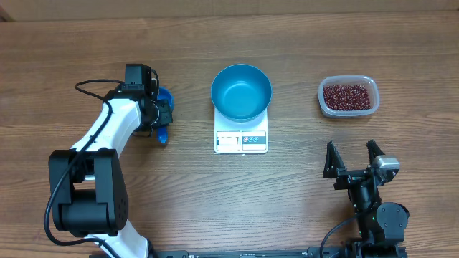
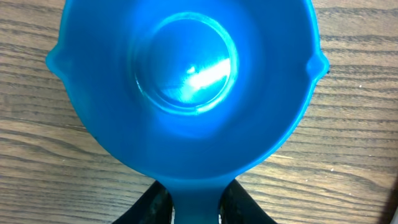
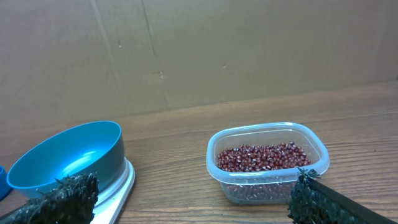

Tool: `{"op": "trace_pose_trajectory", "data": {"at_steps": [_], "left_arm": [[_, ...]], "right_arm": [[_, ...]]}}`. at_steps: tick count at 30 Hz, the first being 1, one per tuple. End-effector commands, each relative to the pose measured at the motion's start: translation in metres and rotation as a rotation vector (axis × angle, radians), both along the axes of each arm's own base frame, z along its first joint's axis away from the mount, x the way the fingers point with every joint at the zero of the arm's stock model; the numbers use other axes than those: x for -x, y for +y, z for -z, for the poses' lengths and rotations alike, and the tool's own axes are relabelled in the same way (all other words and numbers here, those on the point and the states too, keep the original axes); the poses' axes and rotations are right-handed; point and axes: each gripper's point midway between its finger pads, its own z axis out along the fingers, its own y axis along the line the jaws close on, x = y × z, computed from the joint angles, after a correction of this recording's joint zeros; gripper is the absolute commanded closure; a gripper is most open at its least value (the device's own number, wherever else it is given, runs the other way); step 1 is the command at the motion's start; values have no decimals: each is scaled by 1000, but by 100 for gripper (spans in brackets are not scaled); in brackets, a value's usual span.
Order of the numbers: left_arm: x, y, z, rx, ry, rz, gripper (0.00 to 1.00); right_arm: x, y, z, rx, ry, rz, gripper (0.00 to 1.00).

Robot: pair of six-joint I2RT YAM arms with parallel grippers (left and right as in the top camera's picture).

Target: Scoop item into bowl and weigh 150g on scale

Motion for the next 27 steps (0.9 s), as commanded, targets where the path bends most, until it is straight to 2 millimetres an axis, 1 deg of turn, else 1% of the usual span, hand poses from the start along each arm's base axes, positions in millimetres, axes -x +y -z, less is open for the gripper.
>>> {"op": "trace_pose_trajectory", "data": {"at_steps": [1, 9, 15, 18, 20, 24, 27], "left_arm": [[0, 0, 2, -8, 0, -5, 72], [0, 0, 2, -7, 1, -4, 77], [-1, -1, 2, 0, -3, -2, 79], [-2, -1, 1, 0, -6, -3, 85], [-3, -1, -1, 0, -8, -3, 85], [-5, -4, -10, 19, -28, 4, 86], [-8, -6, -21, 29, -54, 7, 89]], "right_arm": [[0, 0, 2, -2, -2, -1, 0], [0, 0, 2, -2, -1, -1, 0], [0, 0, 2, -2, -2, -1, 0], [0, 0, 2, -2, -2, -1, 0], [0, 0, 2, -2, -2, -1, 0], [0, 0, 2, -2, -2, -1, 0], [0, 0, 2, -2, -2, -1, 0]]}}
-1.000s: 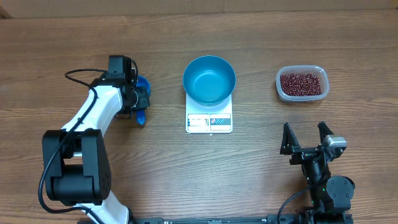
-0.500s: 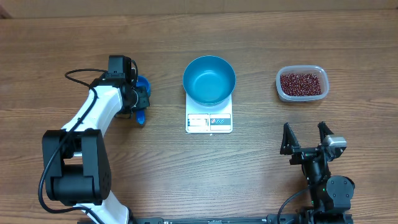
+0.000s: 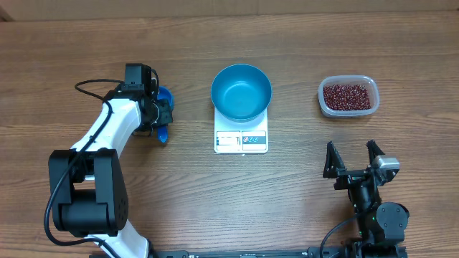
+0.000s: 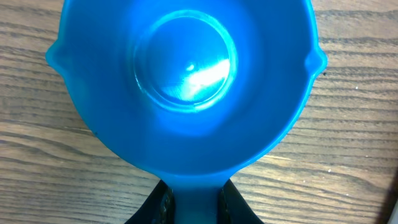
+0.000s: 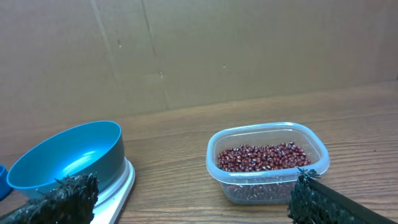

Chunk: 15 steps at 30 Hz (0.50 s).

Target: Scoop item into bowl and weigh 150g on scale

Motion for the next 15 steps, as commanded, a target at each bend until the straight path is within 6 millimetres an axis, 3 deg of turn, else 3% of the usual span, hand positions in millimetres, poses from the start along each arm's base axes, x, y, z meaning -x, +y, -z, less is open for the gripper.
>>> {"op": "trace_pose_trajectory", "data": {"at_steps": [1, 15], "left_arm": [[-7, -5, -26, 24, -62, 5, 89], [-5, -9, -128, 95, -303, -82, 92]], "right_arm": [[0, 0, 2, -2, -2, -1, 0], [0, 0, 2, -2, -2, -1, 0]]}}
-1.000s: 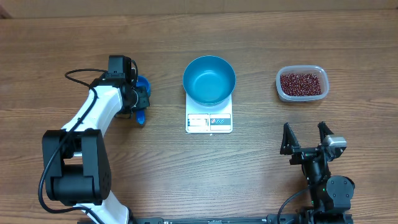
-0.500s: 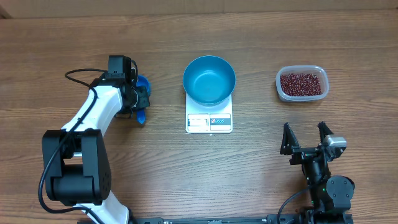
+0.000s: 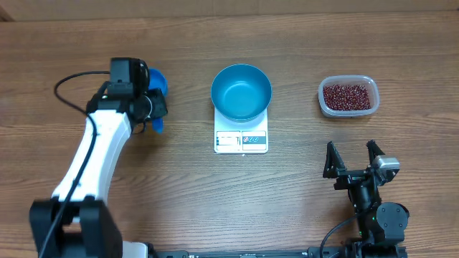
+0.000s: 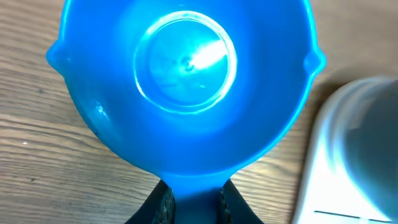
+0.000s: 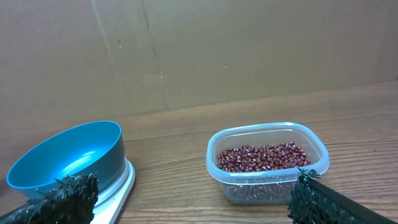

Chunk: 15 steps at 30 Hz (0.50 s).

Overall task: Scoop item into bowl and weigh 150g on scale
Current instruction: 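Lift the blue scoop with the left gripper beside the bowl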

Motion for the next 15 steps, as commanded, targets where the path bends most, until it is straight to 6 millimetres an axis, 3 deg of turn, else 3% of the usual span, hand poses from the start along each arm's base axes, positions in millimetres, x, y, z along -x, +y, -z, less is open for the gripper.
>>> {"op": "trace_pose_trajectory", "data": {"at_steps": [1, 8, 14, 15], "left_arm": [[-2, -9, -43, 81, -103, -32, 94], [10, -27, -91, 226, -203, -46, 96], [24, -27, -121, 238, -192, -61, 96], [29, -26, -134, 234, -183, -58, 96]], "right_arm": [[0, 0, 2, -2, -2, 0, 0], [0, 0, 2, -2, -2, 0, 0], [0, 0, 2, -2, -2, 0, 0], [0, 0, 2, -2, -2, 0, 0]]}}
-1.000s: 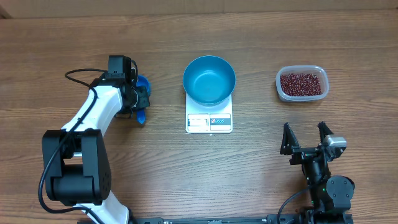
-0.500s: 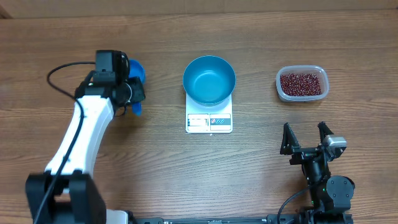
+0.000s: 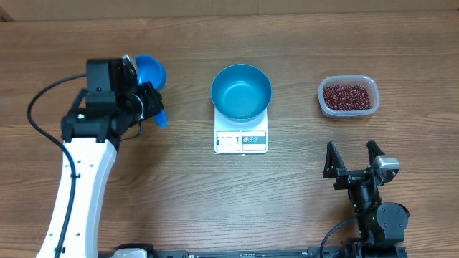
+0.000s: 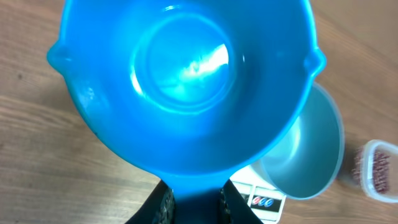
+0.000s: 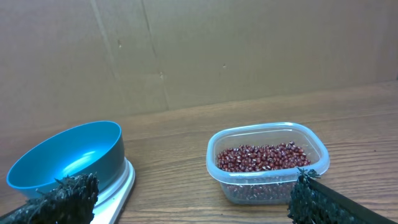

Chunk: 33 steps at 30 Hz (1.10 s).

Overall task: Scoop item into bowl and weigh 150g on scale
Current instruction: 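Lift the blue scoop with the left gripper beside the bowl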

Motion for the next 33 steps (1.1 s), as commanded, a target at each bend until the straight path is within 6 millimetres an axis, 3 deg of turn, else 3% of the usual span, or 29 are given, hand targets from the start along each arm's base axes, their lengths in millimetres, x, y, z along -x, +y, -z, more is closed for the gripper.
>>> {"op": "trace_pose_trajectory", "data": {"at_steps": [1, 7, 11, 15, 33], "left_arm": [[4, -5, -54, 27, -62, 7, 96], [21, -5, -101, 1, -73, 40, 96], [32, -8, -117, 13, -74, 60, 96], [36, -23, -120, 73, -75, 132, 96], [48, -48, -118, 225, -20, 198, 96]], "right_arm": [[0, 0, 2, -2, -2, -1, 0], [0, 0, 2, -2, -2, -1, 0], [0, 0, 2, -2, -2, -1, 0], [0, 0, 2, -2, -2, -1, 0], [0, 0, 2, -2, -2, -1, 0]]}}
